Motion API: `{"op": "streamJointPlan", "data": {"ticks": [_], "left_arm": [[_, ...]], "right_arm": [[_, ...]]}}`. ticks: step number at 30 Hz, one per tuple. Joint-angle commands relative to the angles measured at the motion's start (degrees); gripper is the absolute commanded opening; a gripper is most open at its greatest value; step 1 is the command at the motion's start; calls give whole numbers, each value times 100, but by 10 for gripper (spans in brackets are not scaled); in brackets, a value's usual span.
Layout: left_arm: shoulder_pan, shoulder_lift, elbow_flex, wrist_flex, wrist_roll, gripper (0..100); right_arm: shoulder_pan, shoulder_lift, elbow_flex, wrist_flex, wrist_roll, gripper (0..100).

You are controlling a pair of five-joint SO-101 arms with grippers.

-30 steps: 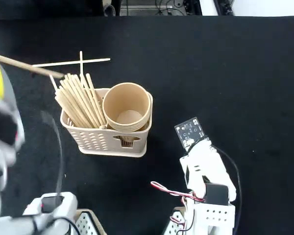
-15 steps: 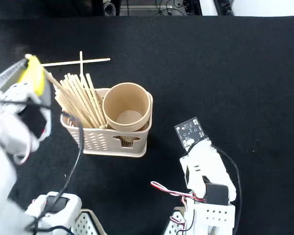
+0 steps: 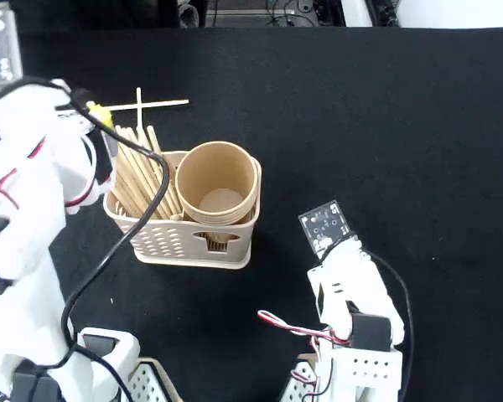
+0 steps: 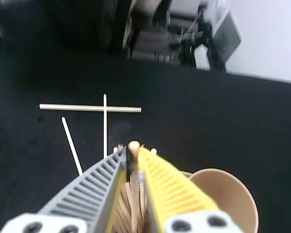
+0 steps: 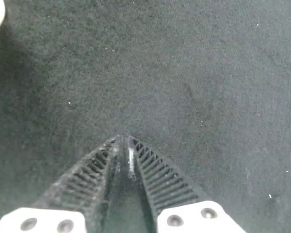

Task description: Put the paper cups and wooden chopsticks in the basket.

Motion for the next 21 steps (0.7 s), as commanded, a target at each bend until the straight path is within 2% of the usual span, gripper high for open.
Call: {"op": "streamJointPlan", "data": {"ticks": [1, 3, 6, 8, 12, 16, 18, 21], "left_arm": [[22, -141, 13, 18, 44, 237], [22, -334, 13, 18, 88, 294], [22, -554, 13, 9, 53, 285], [-215, -615, 22, 9, 88, 284], [-1657, -308, 295, 9, 105, 284], [-2932, 571, 734, 0, 422, 285], [-3371, 1090, 752, 0, 571, 284], [-3521, 1881, 743, -26, 615, 284]], "right_arm": [[-26, -382, -13, 26, 35, 13], [-26, -382, -13, 26, 35, 13], [-26, -382, -13, 26, 35, 13], [-26, -382, -13, 26, 35, 13], [-26, -382, -13, 26, 35, 13], [-26, -382, -13, 26, 35, 13], [-26, -391, -13, 26, 35, 13], [-26, -391, -13, 26, 35, 13]]}}
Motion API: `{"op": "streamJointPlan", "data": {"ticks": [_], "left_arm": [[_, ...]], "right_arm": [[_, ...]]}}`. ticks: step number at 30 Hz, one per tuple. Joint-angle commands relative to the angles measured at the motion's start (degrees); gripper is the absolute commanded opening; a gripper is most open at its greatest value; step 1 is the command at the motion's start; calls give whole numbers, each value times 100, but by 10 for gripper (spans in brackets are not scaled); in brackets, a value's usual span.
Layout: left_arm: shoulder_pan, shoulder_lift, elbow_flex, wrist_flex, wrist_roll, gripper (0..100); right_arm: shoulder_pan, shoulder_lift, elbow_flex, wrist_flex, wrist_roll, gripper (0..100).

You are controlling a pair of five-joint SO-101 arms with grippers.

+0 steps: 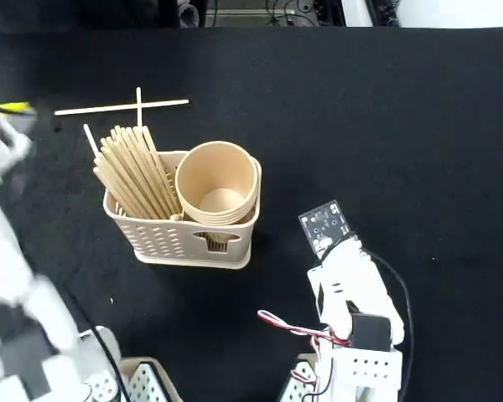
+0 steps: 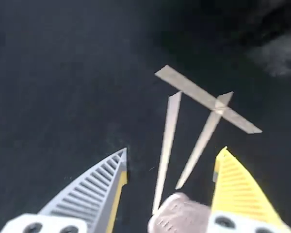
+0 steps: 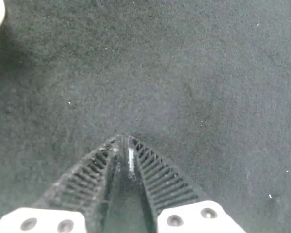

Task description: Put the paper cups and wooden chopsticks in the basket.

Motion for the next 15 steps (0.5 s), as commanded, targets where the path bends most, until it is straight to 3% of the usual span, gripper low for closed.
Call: {"op": "streamJointPlan", "data": {"ticks": [1, 8, 15], "left_arm": [[-215, 800, 4, -88, 62, 284], [171, 2831, -171, -870, 62, 283], [708, 4721, -1499, -1046, 53, 282]], "right_arm": [[-26, -391, -13, 26, 35, 13], [-26, -391, -13, 26, 35, 13], [-26, -391, -13, 26, 35, 13]]}}
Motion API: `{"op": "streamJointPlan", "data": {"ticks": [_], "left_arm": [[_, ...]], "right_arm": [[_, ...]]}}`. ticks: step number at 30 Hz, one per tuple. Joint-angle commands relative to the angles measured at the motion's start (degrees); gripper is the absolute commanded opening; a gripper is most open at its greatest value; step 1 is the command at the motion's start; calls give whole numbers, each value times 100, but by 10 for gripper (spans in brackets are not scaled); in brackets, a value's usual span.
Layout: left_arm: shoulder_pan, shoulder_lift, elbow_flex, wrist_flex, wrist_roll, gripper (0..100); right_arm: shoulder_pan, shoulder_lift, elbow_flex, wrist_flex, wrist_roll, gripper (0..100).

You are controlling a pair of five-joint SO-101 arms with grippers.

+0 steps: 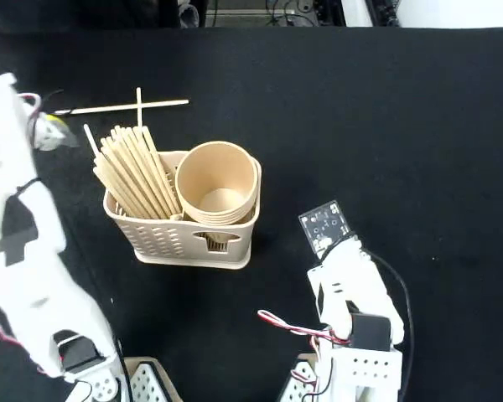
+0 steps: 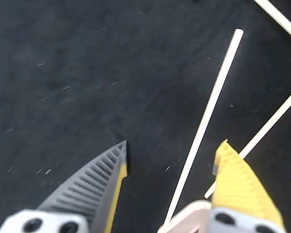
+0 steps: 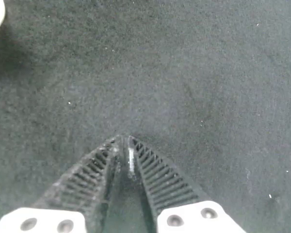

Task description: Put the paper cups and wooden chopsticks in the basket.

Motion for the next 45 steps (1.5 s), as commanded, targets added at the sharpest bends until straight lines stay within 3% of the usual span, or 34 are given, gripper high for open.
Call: {"op": "streamJointPlan", "data": {"ticks": [1, 13, 19, 24, 26, 34, 45], "left_arm": [[286, 695, -989, -62, 35, 282], [374, 2989, -2888, -62, 290, 270], [303, 3534, -3415, 53, 264, 16], [312, 3429, -4453, 1037, 255, 32], [268, 3358, -4716, 1029, 193, 27], [-4, 1996, -4453, 1029, -642, 28], [-4, -2462, -2598, 1020, -765, 29]], "right_arm": [[-26, -391, -13, 26, 35, 13], [-26, -391, -13, 26, 35, 13], [-26, -391, -13, 26, 35, 13], [-26, -391, -13, 26, 35, 13], [-26, -391, -13, 26, 35, 13], [-26, -391, -13, 26, 35, 13], [-26, -391, -13, 26, 35, 13]]}}
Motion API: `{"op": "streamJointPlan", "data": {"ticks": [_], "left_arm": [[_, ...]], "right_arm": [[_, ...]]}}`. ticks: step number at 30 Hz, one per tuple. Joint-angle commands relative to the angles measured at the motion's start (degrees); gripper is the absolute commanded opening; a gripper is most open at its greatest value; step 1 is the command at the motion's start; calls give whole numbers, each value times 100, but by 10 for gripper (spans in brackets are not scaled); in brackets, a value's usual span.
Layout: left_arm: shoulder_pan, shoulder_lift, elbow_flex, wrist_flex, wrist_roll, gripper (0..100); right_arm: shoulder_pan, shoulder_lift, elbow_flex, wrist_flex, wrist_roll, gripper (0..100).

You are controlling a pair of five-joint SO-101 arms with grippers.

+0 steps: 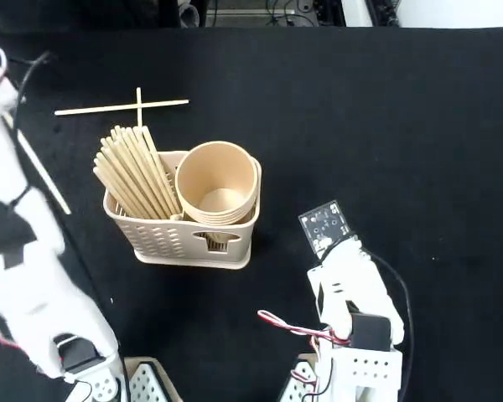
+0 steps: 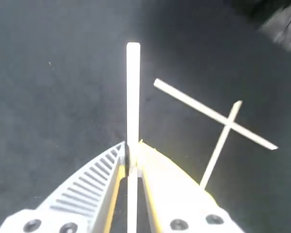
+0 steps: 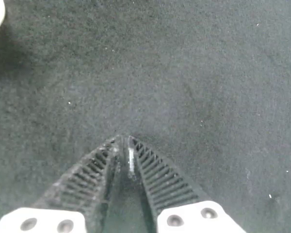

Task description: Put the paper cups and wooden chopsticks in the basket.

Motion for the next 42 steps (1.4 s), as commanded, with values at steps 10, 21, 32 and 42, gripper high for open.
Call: {"op": "streamJointPlan", "data": {"ticks": [10, 21, 32, 42], "left_arm": [[1613, -5152, 3398, -1389, -53, 29], [2668, -8527, 7213, -4018, -62, 29], [2721, -9732, 11978, -7349, -589, 29], [2721, -9802, 11855, -5459, -237, 270]], "right_arm": [[-26, -391, -13, 26, 35, 13], [-26, -391, -13, 26, 35, 13], [-26, -391, -13, 26, 35, 13], [-26, -391, -13, 26, 35, 13]]}}
